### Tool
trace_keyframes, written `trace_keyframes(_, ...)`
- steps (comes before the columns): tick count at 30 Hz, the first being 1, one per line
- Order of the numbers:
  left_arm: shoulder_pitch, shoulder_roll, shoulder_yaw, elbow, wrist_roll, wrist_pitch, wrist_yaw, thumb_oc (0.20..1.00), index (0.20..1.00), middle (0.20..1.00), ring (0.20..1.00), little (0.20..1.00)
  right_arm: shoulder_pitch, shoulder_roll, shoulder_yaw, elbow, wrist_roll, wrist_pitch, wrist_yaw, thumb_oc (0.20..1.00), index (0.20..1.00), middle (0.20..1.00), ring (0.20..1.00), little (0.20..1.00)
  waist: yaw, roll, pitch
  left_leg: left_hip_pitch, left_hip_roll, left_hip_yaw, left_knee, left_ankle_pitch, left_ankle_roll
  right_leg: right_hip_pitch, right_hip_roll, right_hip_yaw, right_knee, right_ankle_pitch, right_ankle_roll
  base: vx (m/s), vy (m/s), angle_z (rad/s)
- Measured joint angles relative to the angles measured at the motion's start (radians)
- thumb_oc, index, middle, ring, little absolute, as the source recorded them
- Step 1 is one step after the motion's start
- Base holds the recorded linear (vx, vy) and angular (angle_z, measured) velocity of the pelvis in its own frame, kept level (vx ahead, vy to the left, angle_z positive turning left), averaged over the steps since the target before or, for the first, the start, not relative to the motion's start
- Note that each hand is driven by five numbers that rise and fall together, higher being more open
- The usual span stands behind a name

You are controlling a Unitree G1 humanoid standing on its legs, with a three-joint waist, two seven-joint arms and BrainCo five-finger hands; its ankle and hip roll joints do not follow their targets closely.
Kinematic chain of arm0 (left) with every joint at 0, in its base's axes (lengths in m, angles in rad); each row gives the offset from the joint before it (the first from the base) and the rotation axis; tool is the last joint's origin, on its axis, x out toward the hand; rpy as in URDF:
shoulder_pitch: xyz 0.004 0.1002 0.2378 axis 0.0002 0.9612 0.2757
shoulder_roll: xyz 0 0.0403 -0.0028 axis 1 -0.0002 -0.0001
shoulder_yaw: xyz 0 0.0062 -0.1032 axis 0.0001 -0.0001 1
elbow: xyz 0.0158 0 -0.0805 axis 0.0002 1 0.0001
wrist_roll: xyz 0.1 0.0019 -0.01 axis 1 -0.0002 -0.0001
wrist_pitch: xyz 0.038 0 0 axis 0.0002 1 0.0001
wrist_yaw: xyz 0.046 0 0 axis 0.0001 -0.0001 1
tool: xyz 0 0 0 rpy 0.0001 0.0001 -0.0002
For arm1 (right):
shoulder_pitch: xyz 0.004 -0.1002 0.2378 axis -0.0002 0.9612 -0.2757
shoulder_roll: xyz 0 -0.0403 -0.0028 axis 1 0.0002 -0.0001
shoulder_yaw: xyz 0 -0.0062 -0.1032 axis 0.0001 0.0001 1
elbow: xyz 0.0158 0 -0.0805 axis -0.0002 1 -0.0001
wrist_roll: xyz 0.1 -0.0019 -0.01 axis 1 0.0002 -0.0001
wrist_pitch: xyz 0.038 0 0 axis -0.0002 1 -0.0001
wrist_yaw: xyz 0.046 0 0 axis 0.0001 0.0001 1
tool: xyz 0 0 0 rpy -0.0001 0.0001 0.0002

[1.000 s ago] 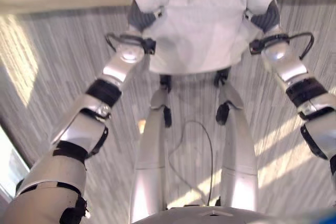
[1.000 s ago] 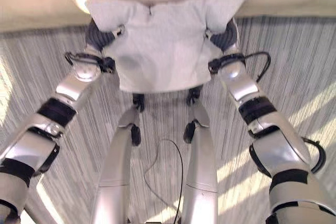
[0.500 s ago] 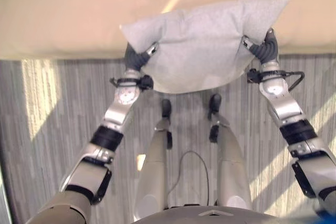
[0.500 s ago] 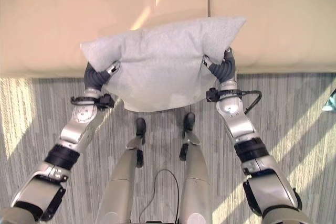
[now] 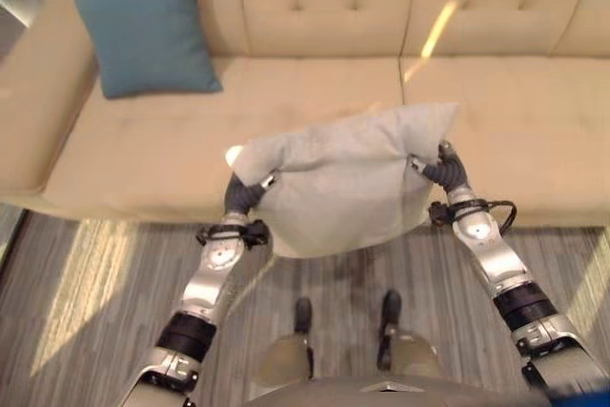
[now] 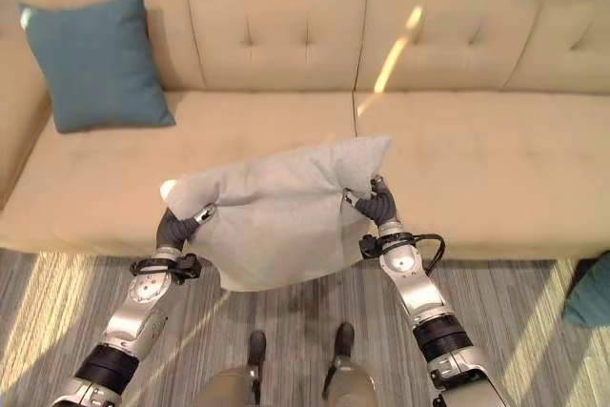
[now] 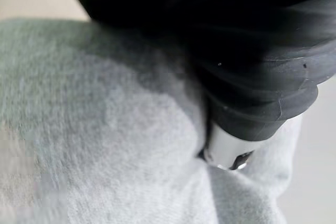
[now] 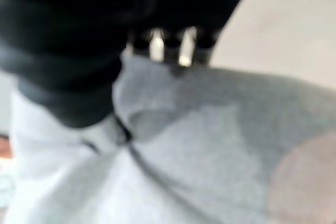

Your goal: Pick up all the scattered cushions and arrange them neatly on the sofa.

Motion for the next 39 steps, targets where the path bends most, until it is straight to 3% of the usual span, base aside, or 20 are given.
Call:
trace_keyframes(6,0.031,0.001,0.010,0.000,0.029,0.012,-0.002,0.200,0.200,0.200,0.200,0.200,0.011,0.009,0.010,0.005,-0.026,0.014,0.023,0.200,0.200,0.200,0.200,0.200,0.025,-0.006,-0.047,0.075,-0.014,0.039,-0.016,-0.012,0.015,0.048,-0.008,0.033,0.001,0.005,0.006,0.06,0.144,-0.17)
trace_keyframes(10,0.038,0.005,0.014,0.008,0.029,0.021,-0.002,0.200,0.200,0.200,0.200,0.200,0.014,0.030,0.010,0.013,-0.027,0.021,0.029,0.200,0.200,0.200,0.200,0.200,0.024,-0.009,-0.047,0.081,-0.025,0.061,0.010,-0.029,0.035,-0.003,-0.020,0.044,0.105,0.001,0.007,0.05,0.066,-0.21)
trace_keyframes(13,0.053,0.013,0.023,0.014,0.029,0.025,-0.002,0.200,0.200,0.200,0.200,0.200,0.016,0.039,0.030,0.035,-0.027,0.027,0.040,0.200,0.200,0.200,0.200,0.200,0.022,-0.034,-0.059,0.094,-0.038,0.093,0.013,-0.040,0.036,-0.010,-0.040,0.050,0.113,-0.023,0.011,0.08,-0.018,-0.27)
trace_keyframes(18,0.034,0.000,0.015,0.071,0.028,0.031,0.002,0.200,0.200,0.200,0.200,0.200,0.034,0.034,0.047,0.036,-0.027,0.033,0.044,0.200,0.200,0.200,0.200,0.200,0.006,-0.040,-0.061,0.093,-0.016,0.081,-0.013,-0.021,0.031,-0.021,-0.014,0.058,0.094,-0.022,0.021,0.13,-0.089,0.00)
trace_keyframes(21,-0.007,-0.015,-0.007,0.110,0.027,0.035,0.002,0.200,0.200,0.200,0.200,0.200,0.035,0.021,0.043,0.037,-0.026,0.041,0.031,0.200,0.200,0.200,0.200,0.200,-0.016,-0.033,-0.057,0.071,0.018,0.022,-0.014,0.006,-0.001,0.032,0.035,0.040,0.026,-0.016,0.015,0.21,-0.192,0.46)
trace_keyframes(23,-0.022,-0.044,-0.029,0.129,0.025,0.036,0.003,0.200,0.200,0.200,0.200,0.200,0.044,-0.005,0.033,0.045,-0.026,0.042,0.020,0.200,0.200,0.200,0.200,0.200,-0.042,-0.025,-0.054,0.057,0.032,-0.028,0.002,0.023,-0.029,0.086,0.046,-0.029,-0.016,-0.018,0.010,0.12,-0.139,0.84)
trace_keyframes(26,-0.044,-0.055,-0.057,0.140,0.016,0.036,0.001,0.200,0.200,0.200,0.200,0.200,0.034,-0.027,0.015,0.047,-0.025,0.044,0.009,0.200,0.200,0.200,0.200,0.200,-0.037,-0.014,-0.045,0.012,0.041,-0.031,0.068,0.029,-0.034,0.097,0.059,-0.048,-0.021,-0.033,-0.008,0.06,-0.054,0.50)
trace_keyframes(28,-0.054,-0.063,-0.068,0.142,-0.005,0.036,0.000,0.200,0.200,0.200,0.200,0.200,0.031,-0.027,-0.004,0.047,-0.024,0.044,0.004,0.200,0.200,0.200,0.200,0.200,-0.036,-0.008,-0.038,-0.044,0.036,-0.021,0.144,0.067,-0.057,0.099,0.054,-0.055,-0.020,-0.046,-0.029,0.13,-0.006,0.43)
trace_keyframes(31,-0.059,-0.063,-0.074,0.142,-0.005,0.036,-0.001,0.200,0.200,0.200,0.200,0.200,0.036,-0.030,-0.006,0.046,-0.021,0.044,0.002,0.200,0.200,0.200,0.200,0.200,-0.037,-0.003,-0.035,-0.068,0.040,0.081,0.145,0.072,-0.032,0.117,0.056,-0.087,-0.043,-0.057,-0.048,0.14,0.068,0.27)
trace_keyframes(34,-0.104,-0.063,-0.103,0.154,-0.004,0.038,-0.003,0.200,0.200,0.200,0.200,0.200,0.039,-0.035,-0.035,0.049,-0.017,0.046,-0.009,0.200,0.200,0.200,0.200,0.200,-0.030,-0.013,-0.015,-0.114,-0.003,0.103,0.092,0.061,-0.037,0.109,0.052,-0.072,-0.048,-0.062,-0.076,0.17,0.143,0.25)
trace_keyframes(38,-0.068,-0.060,-0.082,0.151,-0.003,0.042,-0.004,0.200,0.200,0.200,0.200,0.200,0.059,-0.012,-0.022,0.040,-0.019,0.048,-0.004,0.200,0.200,0.200,0.200,0.200,-0.025,0.009,-0.019,-0.059,0.025,0.081,0.017,0.066,-0.024,0.132,0.089,-0.051,-0.035,-0.070,-0.062,0.19,0.207,-0.33)
trace_keyframes(39,-0.062,-0.056,-0.085,0.151,-0.003,0.043,-0.015,0.200,0.200,0.200,0.200,0.200,0.071,-0.006,-0.029,0.037,-0.021,0.049,-0.003,0.200,0.200,0.200,0.200,0.200,-0.028,0.016,-0.019,-0.038,0.022,0.081,-0.003,0.092,0.031,0.120,0.088,-0.024,0.002,-0.088,-0.043,0.15,0.232,-0.25)
